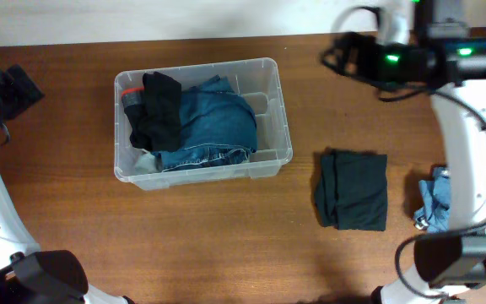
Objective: Pack container
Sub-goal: 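Move the right gripper back to the black pants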
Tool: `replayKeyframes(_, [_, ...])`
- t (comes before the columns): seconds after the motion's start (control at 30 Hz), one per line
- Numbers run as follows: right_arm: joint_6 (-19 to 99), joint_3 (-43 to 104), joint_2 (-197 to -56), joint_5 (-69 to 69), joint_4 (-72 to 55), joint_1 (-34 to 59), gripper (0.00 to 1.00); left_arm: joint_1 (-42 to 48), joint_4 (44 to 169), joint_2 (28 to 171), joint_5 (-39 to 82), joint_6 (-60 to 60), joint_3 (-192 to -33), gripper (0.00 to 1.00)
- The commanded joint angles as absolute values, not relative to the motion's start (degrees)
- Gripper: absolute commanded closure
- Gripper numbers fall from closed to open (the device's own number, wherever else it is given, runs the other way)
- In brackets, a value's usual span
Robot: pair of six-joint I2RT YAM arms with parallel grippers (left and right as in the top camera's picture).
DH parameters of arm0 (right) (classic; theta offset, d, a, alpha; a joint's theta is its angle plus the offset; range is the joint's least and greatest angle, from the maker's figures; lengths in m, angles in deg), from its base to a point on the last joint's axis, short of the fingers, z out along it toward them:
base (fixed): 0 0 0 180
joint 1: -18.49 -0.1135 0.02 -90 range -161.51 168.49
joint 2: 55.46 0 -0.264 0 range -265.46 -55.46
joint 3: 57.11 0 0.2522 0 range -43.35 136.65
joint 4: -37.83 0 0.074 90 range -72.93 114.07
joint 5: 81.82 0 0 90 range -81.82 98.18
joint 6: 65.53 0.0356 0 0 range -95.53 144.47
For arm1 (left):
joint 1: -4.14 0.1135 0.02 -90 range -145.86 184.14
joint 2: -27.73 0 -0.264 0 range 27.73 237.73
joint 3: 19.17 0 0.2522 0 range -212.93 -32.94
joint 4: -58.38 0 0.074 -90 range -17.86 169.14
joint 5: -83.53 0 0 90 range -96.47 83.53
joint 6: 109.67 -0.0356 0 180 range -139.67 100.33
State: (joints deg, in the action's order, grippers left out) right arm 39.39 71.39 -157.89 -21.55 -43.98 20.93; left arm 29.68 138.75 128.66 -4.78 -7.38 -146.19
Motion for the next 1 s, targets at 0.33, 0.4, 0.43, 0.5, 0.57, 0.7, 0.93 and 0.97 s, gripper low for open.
replayKeyframes(0.33, [29.1, 43.5, -162.0, -21.1, -47.5, 40.0, 0.01, 29.8, 138.7, 127.9, -4.8, -6.9, -146.9, 0.01])
replayKeyframes(0.4, [29.0, 39.5, -162.0, -21.1, -46.0, 41.9, 0.01, 29.8, 138.7, 127.9, -4.8, -6.9, -146.9, 0.00])
replayKeyframes(0.43, [28.1, 37.8, -162.0, -21.1, -45.3, 42.7, 0.02, 29.8, 138.7, 127.9, -4.8, -6.9, -146.9, 0.01])
replayKeyframes(0.5, [26.1, 34.6, -162.0, -21.1, -43.5, 43.7, 0.01, 29.8, 138.7, 127.9, -4.8, -6.9, -146.9, 0.01])
replayKeyframes(0.57, [25.9, 31.6, -162.0, -21.1, -41.8, 43.7, 0.01, 29.8, 138.7, 127.9, -4.8, -6.9, -146.9, 0.00])
replayKeyframes(0.7, [26.0, 25.1, -162.0, -20.5, -36.6, 42.3, 0.01, 29.8, 138.7, 127.8, -4.8, -6.9, -146.9, 0.01])
replayKeyframes(0.93, [26.0, 16.3, -162.0, -20.2, -28.9, 41.7, 0.01, 29.8, 138.7, 127.9, -4.8, -6.9, -146.9, 0.01])
replayKeyframes(0.97, [25.9, 14.7, -162.0, -22.2, -27.9, 41.7, 0.01, 29.8, 138.7, 127.9, -4.8, -6.9, -146.9, 0.00])
